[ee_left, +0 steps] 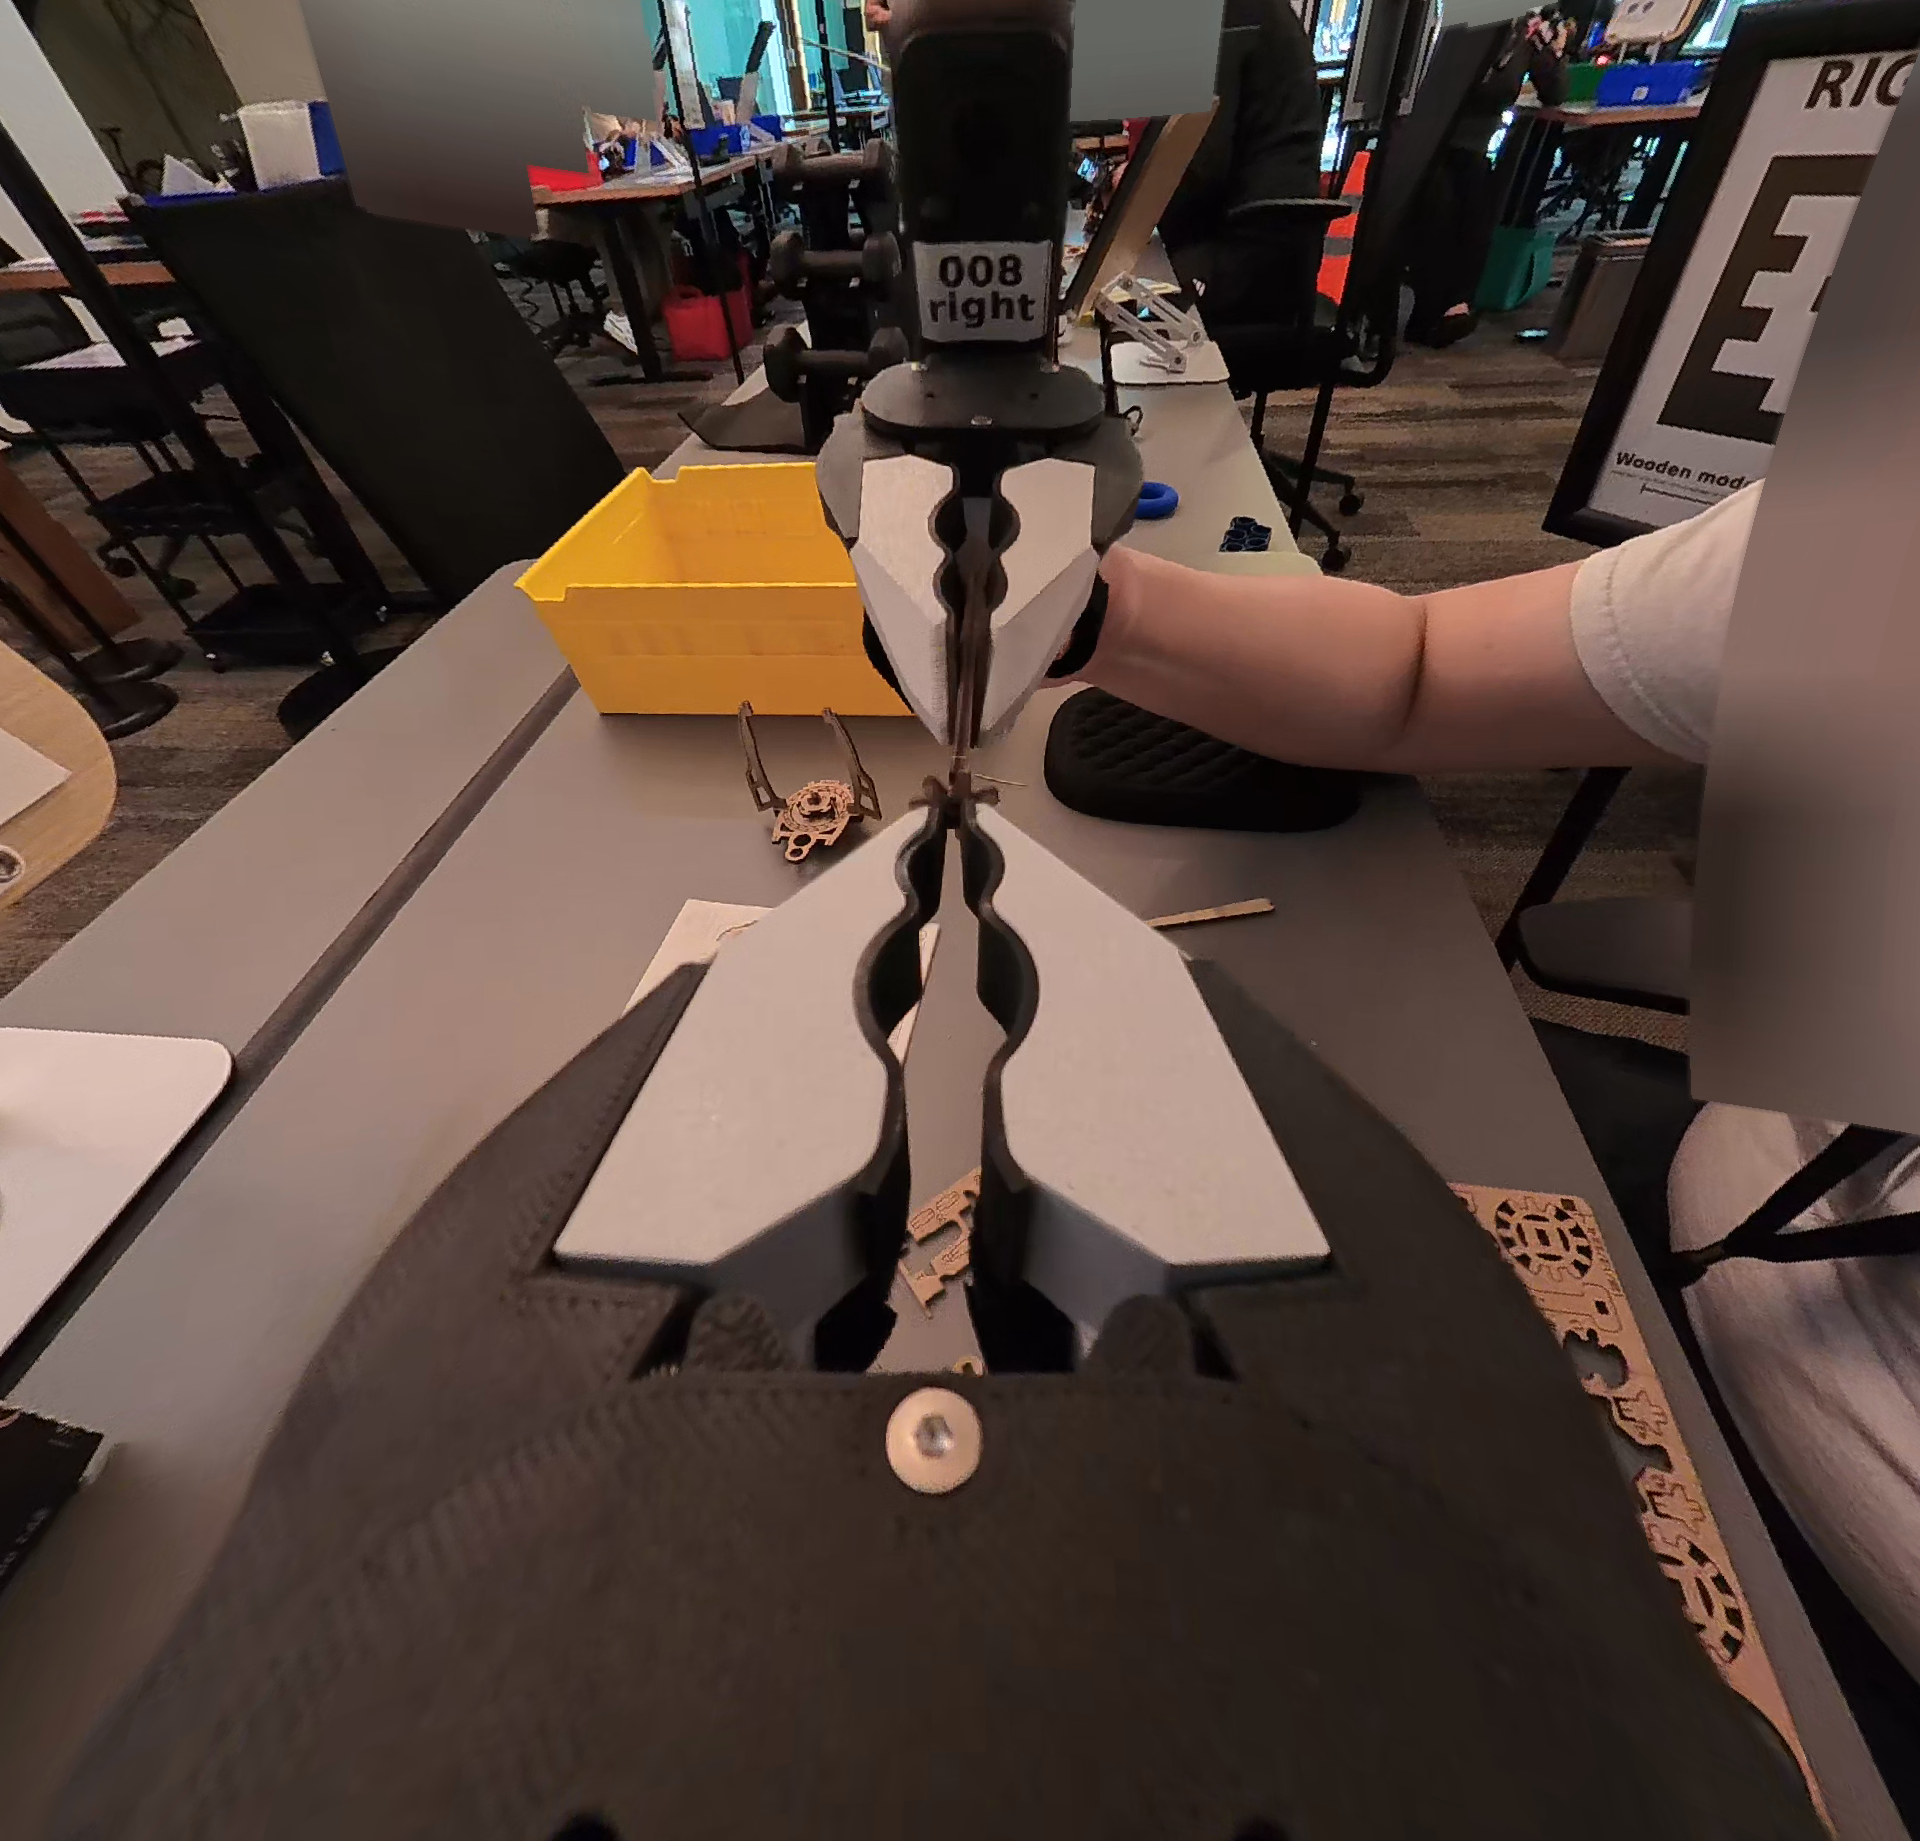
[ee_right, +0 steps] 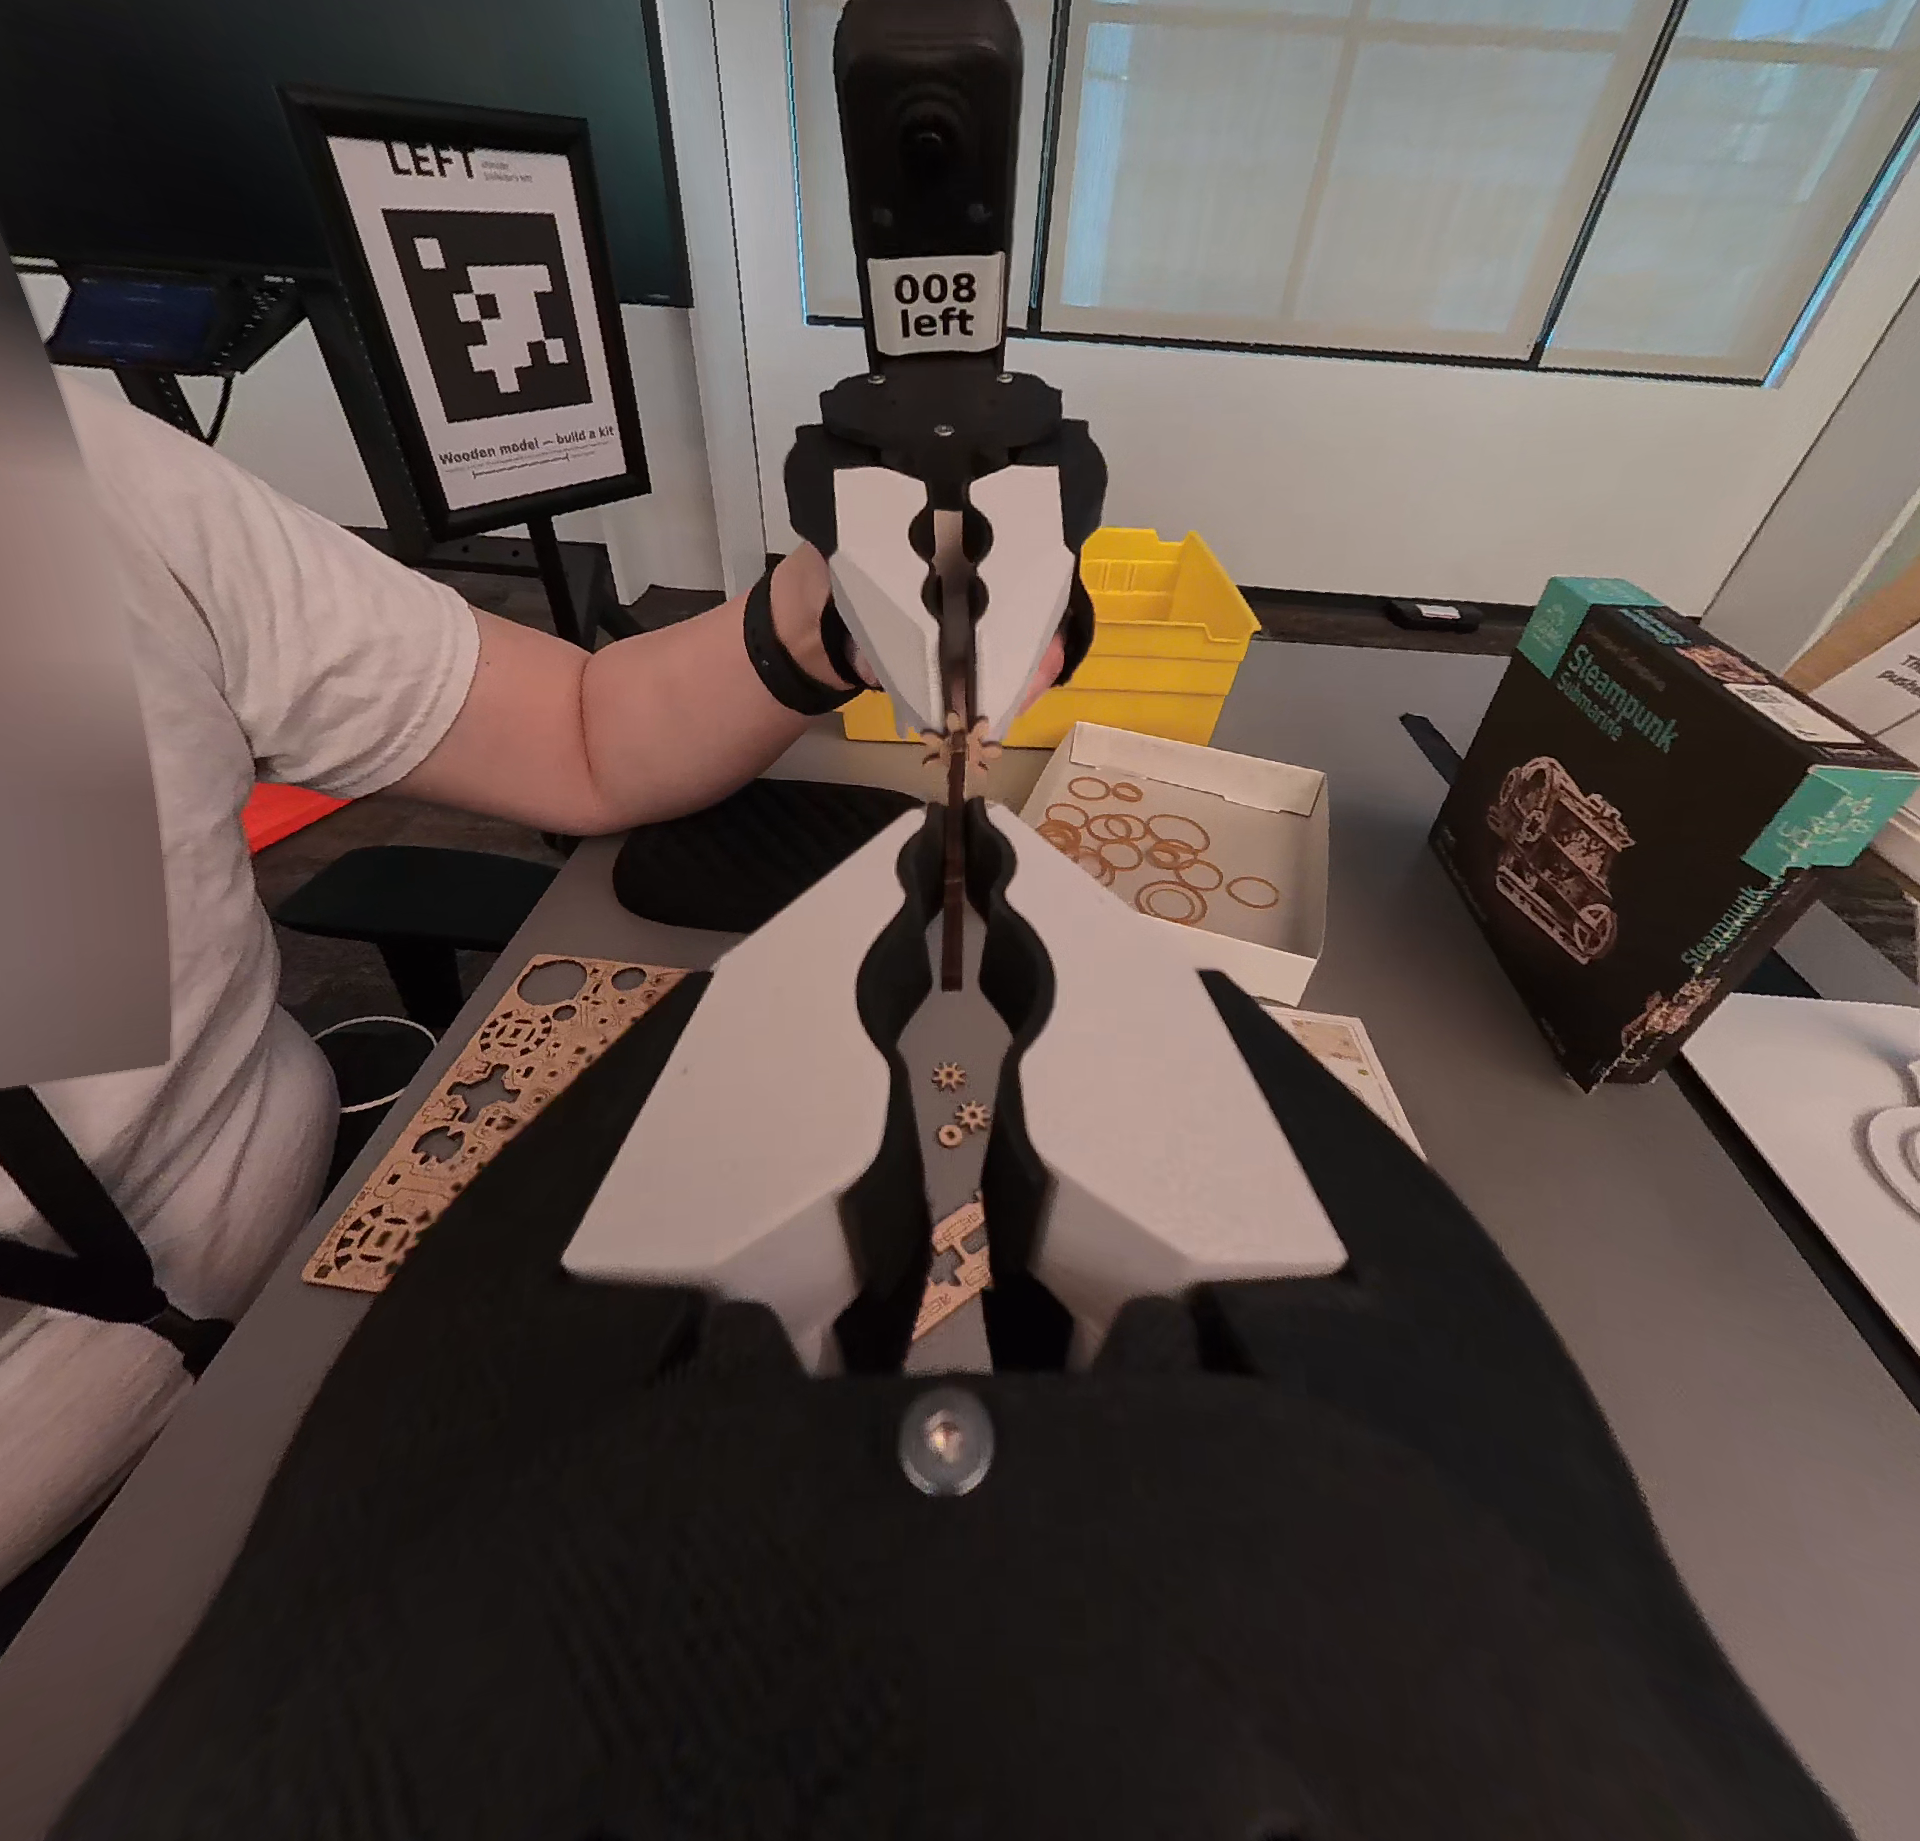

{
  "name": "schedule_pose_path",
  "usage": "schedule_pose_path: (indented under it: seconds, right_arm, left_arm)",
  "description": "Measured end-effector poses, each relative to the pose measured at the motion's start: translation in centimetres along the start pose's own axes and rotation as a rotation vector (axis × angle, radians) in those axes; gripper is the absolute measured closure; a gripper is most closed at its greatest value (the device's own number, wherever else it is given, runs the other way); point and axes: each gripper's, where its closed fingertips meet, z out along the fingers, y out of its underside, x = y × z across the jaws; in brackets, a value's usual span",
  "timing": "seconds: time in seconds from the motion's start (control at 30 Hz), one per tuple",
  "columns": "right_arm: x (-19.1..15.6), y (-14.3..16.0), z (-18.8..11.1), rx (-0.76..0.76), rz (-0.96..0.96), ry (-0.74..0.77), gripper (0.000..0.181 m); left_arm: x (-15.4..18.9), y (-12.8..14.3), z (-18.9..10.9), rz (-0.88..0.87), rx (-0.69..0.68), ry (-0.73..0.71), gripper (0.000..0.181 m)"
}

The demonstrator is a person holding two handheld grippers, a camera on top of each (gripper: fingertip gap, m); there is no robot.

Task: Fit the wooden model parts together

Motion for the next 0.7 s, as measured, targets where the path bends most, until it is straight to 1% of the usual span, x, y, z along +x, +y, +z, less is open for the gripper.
schedule_pose_path:
  seconds: [0.17,0.37,0.5,0.57,0.7]
  right_arm:
    - [0.1,0.0,0.1,0.005,0.002,-0.001,0.180]
    - [-0.1,-1.1,-0.4,0.080,0.025,-0.032,0.180]
    - [-0.6,-1.3,-0.3,0.089,-0.062,-0.018,0.180]
    - [-0.8,-1.1,-0.2,0.066,-0.105,-0.011,0.179]
    - [-1.1,-1.6,-0.2,0.096,-0.227,0.037,0.179]
  left_arm:
    - [-0.1,0.0,-0.1,0.004,0.001,0.001,0.181]
    - [0.2,-1.3,-0.1,-0.009,0.076,0.020,0.180]
    - [0.7,-1.5,-0.2,0.015,0.086,0.047,0.181]
    - [0.9,-1.2,-0.2,0.036,0.067,0.053,0.180]
    - [1.0,-1.8,-0.4,0.079,0.110,0.044,0.181]
